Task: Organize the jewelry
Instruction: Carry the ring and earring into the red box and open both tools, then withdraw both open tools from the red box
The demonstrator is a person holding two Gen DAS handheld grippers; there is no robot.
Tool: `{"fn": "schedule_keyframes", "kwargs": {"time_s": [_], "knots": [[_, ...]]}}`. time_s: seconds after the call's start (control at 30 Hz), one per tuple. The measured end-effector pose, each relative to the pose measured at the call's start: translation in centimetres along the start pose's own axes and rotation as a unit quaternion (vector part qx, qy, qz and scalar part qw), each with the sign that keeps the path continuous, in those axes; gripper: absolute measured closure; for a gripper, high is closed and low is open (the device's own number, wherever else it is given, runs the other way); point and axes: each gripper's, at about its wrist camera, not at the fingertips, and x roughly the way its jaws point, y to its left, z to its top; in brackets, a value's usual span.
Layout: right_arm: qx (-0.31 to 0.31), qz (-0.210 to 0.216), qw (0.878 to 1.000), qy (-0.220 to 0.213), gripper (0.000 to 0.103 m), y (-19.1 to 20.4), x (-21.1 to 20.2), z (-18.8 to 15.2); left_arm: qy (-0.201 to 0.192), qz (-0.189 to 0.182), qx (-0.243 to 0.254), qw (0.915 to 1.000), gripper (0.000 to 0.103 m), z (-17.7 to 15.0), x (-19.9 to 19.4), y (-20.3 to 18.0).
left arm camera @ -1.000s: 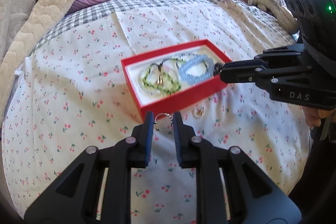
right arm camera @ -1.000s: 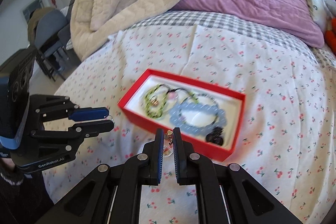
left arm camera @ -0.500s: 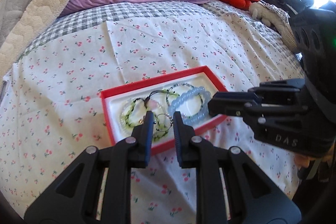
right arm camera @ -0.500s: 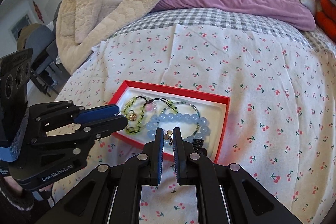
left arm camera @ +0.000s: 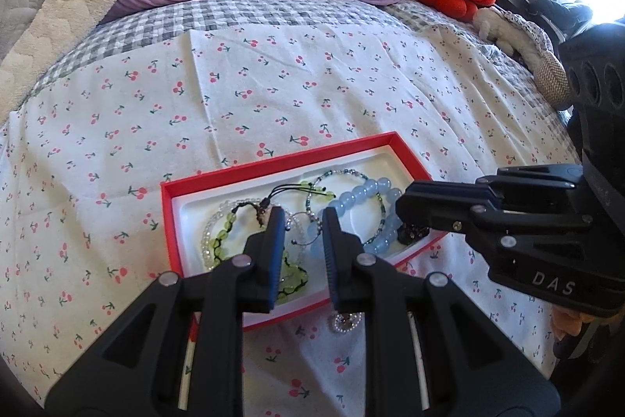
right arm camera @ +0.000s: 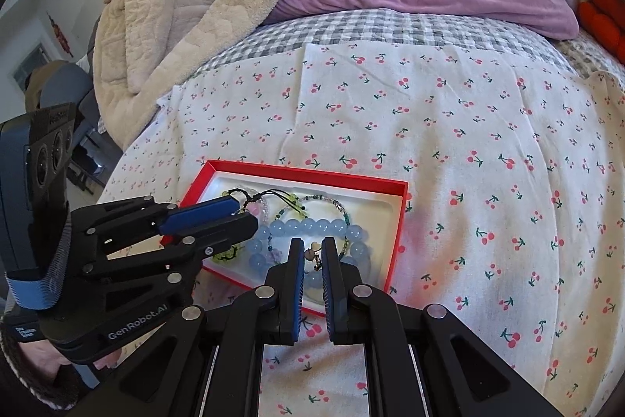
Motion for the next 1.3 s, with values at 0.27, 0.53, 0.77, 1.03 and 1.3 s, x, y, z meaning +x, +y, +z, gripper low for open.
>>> {"fn": "schedule_keyframes", "kwargs": {"time_s": [0.27,0.53,0.77,1.03,1.3], "knots": [[0.009,0.001,1.0,0.012,0.089,-0.5,-0.1,0.1,0.003,0.004,0.0,1.0,0.069,0.1,-0.2,0.0],[0.008,0.006,1.0,0.029,0.087,-0.6,-0.5,-0.2,-0.01,0.007,0.007,0.9999,0.038,-0.1,-2.0,-0.4],[0.0,-0.006,1.0,0.028,0.073,-0.4,-1.6,-0.7,-0.015,0.019,0.02,0.9995,0.02,-1.3,-4.2,-0.5],[-0.005,-0.02,1.0,0.001,0.015,-0.1,-3.2,-1.7,0.018,0.048,-0.003,0.9987,0.014,-3.7,-5.2,0.9],[-0.03,-0.026,0.999,0.021,0.015,0.9,-2.8,-3.3,0.03,0.074,0.021,0.9966,0.006,-6.3,-6.1,0.8]]}}
